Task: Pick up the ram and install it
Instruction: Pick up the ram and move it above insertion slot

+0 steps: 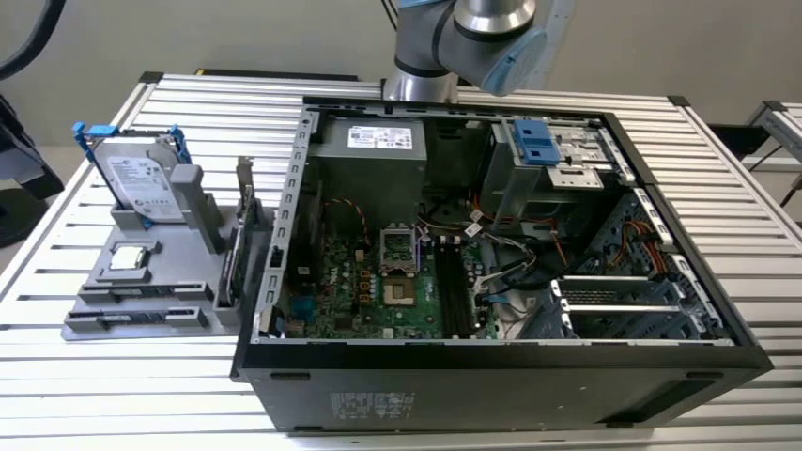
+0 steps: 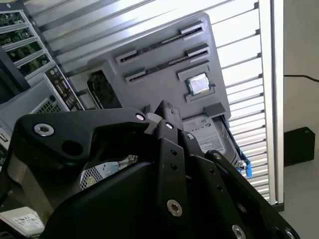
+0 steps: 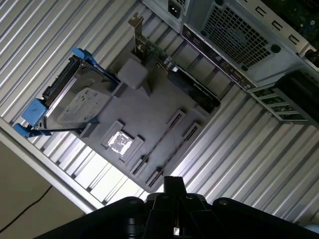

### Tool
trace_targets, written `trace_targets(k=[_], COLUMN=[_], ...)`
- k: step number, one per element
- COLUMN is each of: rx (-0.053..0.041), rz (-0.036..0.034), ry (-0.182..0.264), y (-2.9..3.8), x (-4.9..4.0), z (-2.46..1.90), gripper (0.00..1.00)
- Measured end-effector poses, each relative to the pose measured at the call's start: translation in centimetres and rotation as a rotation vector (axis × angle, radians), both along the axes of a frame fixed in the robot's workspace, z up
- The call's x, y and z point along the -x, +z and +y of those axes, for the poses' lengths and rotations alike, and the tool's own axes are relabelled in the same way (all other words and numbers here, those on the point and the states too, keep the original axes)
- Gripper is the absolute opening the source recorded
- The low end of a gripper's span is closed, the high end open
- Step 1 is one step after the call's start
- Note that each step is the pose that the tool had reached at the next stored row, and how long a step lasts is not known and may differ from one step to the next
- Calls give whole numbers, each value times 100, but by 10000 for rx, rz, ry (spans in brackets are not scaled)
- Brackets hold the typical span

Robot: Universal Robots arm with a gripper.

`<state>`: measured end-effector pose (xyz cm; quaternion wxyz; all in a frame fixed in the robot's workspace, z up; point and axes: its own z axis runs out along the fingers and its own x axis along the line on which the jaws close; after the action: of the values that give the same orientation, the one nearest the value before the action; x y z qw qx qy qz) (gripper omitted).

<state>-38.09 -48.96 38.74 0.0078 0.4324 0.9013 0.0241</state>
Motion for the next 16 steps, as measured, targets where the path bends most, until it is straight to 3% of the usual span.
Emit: trace_targets(k=[16], rx=[-1], rz=[-1], ry=[-910], y=[-1], x=[0], z=[0], gripper=[0])
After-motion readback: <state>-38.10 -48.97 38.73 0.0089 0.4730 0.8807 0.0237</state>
